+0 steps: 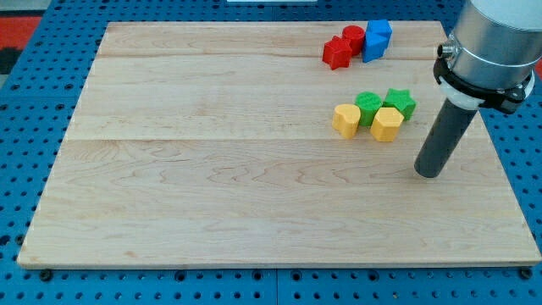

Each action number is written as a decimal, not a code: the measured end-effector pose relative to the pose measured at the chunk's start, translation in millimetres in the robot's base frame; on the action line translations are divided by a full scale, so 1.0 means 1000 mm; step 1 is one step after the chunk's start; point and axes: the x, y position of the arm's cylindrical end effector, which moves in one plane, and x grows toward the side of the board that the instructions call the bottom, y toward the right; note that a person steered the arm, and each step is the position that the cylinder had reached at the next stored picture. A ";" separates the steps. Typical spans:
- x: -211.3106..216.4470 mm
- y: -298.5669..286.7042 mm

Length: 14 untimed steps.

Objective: Separate the red blocks from the blue blocks

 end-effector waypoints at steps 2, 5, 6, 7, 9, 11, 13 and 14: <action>0.000 0.001; -0.005 0.033; -0.034 0.096; -0.080 0.148; -0.146 0.151; -0.228 0.148; -0.306 0.080; -0.308 0.073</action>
